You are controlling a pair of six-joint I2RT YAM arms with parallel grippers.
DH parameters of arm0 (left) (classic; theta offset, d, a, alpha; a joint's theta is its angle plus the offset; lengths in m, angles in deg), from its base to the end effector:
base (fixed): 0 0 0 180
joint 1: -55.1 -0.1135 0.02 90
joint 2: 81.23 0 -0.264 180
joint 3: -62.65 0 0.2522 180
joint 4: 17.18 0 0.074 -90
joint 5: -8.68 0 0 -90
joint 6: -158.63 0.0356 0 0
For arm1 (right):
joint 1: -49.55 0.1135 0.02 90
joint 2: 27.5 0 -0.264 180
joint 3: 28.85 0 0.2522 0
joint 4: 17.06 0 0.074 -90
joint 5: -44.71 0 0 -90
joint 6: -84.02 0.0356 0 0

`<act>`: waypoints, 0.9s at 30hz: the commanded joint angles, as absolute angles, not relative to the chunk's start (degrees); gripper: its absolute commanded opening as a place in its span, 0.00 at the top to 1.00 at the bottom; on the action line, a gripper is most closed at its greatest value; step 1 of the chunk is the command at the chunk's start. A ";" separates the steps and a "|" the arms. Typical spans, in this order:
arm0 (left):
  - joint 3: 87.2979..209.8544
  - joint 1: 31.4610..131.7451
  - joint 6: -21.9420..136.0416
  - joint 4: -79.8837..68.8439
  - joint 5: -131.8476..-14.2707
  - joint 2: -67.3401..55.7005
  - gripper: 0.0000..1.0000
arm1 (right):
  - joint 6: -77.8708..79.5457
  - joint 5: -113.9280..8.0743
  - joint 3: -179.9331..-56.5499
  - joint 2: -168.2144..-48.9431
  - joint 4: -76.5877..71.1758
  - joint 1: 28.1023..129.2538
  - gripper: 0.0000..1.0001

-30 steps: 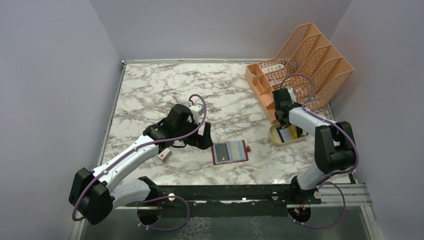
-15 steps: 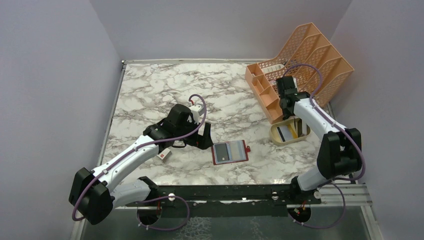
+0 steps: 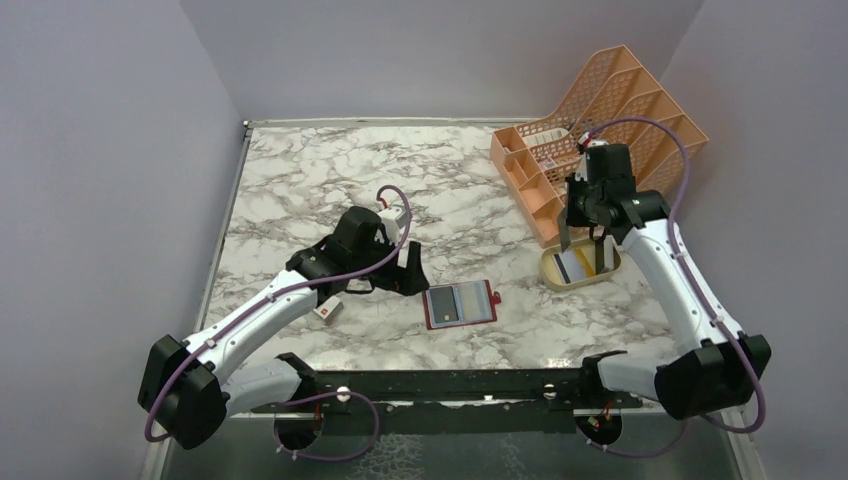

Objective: Put the credit cards into the card holder
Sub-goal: Pick up the credit card from the storage box.

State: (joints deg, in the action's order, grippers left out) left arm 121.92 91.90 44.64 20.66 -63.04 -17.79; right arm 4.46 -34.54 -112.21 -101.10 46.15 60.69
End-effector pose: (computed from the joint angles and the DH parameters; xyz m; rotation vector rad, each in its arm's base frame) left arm 0.1804 -0.1489 0.2592 0.4435 2.3926 -0.8835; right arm 0.2553 0.0435 0.3220 0.0619 2.4812 -0.0759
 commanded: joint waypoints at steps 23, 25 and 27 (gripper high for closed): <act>112.42 91.75 2.66 -25.02 -51.61 -17.14 0.59 | 60.34 -87.44 -70.36 -75.92 -20.42 61.05 0.99; 112.19 91.84 1.25 -26.70 -51.52 -16.71 0.61 | 62.78 -87.41 -69.34 -76.43 -23.14 61.14 0.99; 112.09 91.76 0.26 -27.93 -51.20 -16.14 0.62 | 63.68 -87.11 -69.18 -76.80 -24.52 61.15 0.99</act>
State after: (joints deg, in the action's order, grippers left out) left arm 113.07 91.90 4.73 -21.04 -53.22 -17.02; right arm 55.85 -85.03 -69.90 -76.71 -13.02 60.84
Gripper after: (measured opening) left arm 0.391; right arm 0.014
